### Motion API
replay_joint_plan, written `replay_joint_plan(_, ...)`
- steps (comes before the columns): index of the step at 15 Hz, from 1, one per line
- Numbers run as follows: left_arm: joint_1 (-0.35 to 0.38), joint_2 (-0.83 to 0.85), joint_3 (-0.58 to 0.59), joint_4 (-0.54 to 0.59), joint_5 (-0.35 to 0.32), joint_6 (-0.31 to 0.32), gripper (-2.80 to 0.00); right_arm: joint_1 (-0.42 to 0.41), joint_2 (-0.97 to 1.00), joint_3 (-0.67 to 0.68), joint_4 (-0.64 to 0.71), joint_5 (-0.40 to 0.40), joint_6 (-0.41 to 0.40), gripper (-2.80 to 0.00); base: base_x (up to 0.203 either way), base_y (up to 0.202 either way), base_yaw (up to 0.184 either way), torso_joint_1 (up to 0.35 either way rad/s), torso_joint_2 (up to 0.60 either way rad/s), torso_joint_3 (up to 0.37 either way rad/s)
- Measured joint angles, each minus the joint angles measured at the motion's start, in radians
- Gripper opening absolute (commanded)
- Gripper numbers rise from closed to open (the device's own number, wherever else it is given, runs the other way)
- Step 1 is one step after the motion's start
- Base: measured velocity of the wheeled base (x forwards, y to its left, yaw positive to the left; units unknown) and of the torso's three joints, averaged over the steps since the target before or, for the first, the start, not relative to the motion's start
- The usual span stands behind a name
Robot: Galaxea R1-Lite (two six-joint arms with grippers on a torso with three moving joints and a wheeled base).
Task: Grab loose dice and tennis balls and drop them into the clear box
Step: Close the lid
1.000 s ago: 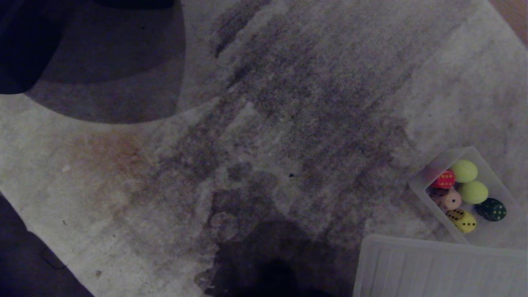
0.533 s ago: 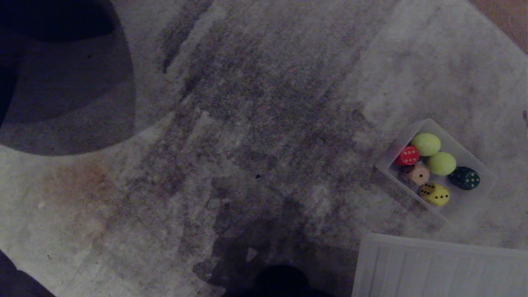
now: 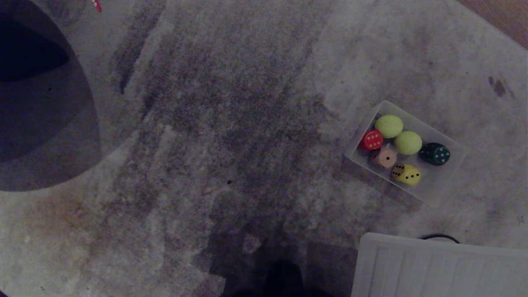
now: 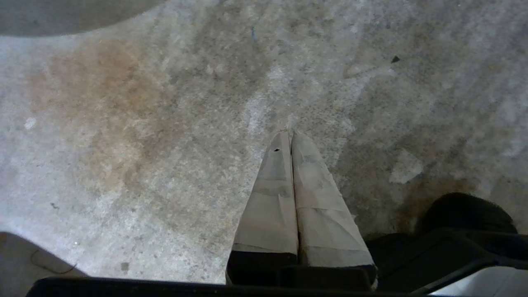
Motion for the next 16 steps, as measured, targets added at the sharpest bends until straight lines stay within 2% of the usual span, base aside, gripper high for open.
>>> replay_joint_plan(16, 0.0, 0.0, 0.0, 0.0, 0.001, -0.004, -2.8, 0.0, 0.0, 0.0, 0.0, 0.0, -0.002, -2.8, 0.0, 0.0, 0.0, 0.0, 0.0, 0.0)
